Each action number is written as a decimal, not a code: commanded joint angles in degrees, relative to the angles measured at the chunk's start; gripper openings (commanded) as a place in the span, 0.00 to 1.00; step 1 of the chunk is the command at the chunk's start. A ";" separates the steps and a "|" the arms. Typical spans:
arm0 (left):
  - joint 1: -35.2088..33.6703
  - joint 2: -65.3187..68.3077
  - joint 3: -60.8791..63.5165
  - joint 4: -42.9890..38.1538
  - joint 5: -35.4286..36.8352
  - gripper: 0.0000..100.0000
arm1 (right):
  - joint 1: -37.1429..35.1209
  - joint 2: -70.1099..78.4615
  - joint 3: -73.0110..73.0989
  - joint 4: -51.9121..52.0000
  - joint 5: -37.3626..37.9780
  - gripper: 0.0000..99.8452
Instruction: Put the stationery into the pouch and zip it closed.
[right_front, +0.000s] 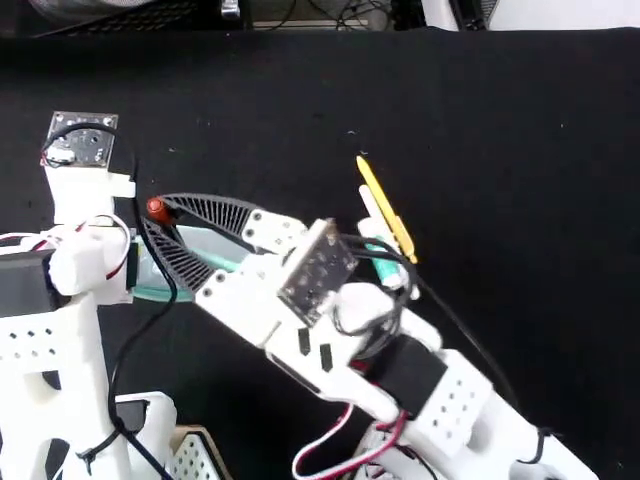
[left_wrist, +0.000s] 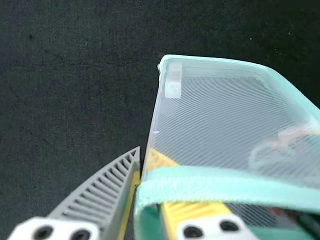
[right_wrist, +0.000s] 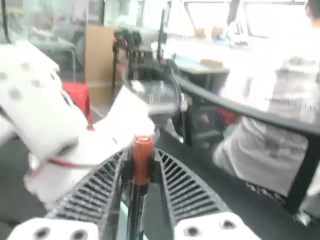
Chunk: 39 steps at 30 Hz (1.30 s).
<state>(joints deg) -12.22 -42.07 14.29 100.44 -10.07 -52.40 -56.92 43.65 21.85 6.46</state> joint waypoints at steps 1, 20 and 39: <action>0.22 -0.35 -0.40 0.26 0.00 0.03 | 3.78 -1.01 2.07 -1.14 0.70 0.01; 5.41 0.44 -2.33 0.26 3.96 0.03 | 8.97 -1.01 -31.69 39.65 5.98 0.23; 5.41 -0.26 -1.80 0.26 3.96 0.03 | 52.40 22.90 2.68 31.47 10.73 0.18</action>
<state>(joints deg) -7.56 -41.89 13.14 100.44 -6.81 -0.88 -40.48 44.53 58.51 15.08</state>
